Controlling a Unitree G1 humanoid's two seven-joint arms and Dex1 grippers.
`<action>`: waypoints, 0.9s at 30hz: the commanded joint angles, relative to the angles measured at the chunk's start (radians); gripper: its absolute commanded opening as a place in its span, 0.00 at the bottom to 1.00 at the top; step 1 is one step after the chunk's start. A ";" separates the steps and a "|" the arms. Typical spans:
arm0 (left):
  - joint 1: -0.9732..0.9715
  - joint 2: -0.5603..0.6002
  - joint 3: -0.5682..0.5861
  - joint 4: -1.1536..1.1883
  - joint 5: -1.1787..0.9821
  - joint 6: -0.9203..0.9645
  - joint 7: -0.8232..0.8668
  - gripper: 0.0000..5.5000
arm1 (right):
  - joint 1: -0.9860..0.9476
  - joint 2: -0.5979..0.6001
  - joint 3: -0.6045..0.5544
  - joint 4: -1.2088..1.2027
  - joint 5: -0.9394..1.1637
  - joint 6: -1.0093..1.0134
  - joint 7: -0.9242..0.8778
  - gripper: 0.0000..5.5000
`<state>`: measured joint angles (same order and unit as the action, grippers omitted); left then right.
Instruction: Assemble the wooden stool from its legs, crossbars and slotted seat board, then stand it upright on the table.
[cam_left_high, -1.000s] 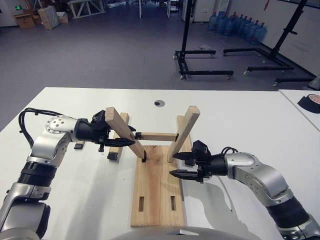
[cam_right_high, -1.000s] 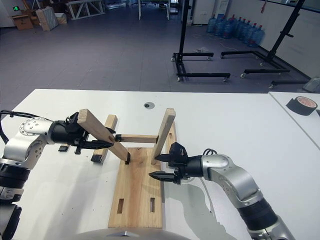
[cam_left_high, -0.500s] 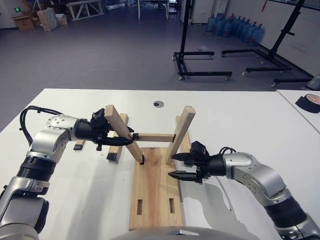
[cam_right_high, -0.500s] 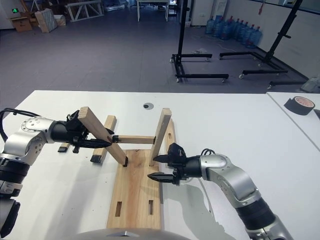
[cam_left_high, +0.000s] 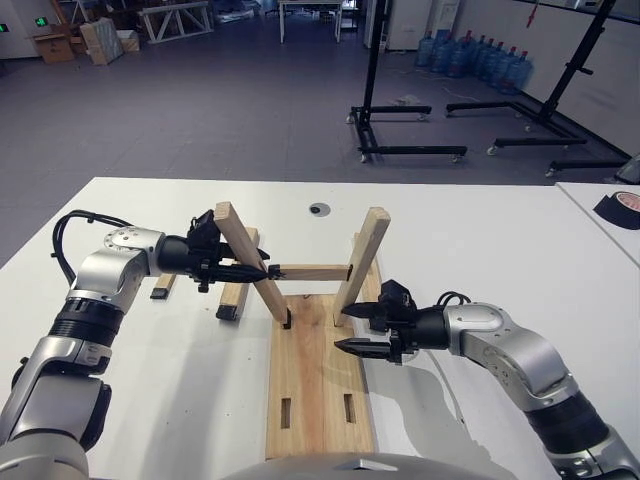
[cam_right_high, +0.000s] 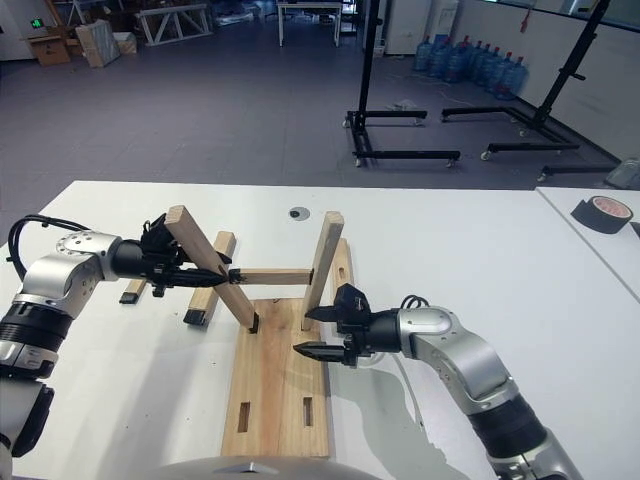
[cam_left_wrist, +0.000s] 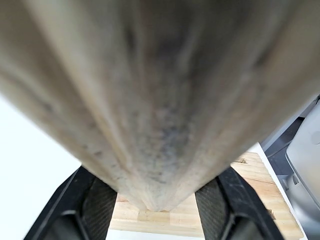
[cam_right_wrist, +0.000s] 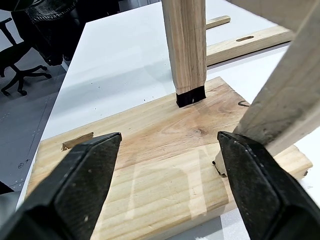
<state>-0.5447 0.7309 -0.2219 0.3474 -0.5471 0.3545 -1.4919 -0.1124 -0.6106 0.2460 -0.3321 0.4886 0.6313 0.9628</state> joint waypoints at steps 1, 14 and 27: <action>0.183 0.012 -0.261 -0.018 0.258 0.054 0.033 0.37 | -0.020 0.007 0.001 -0.019 -0.013 -0.012 -0.012 0.64; 0.222 0.056 -0.384 -0.060 0.306 0.030 0.043 0.37 | -0.052 0.022 -0.034 -0.098 -0.008 -0.030 -0.047 0.64; 0.262 0.016 -0.381 -0.158 0.149 0.171 0.067 0.37 | -0.327 0.248 -0.184 -0.182 0.043 -0.128 -0.326 0.64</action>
<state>-0.5269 0.7689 -0.3099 0.1735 -0.5815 0.3660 -1.4010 -0.3541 -0.4058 0.1041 -0.4996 0.5664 0.5353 0.7220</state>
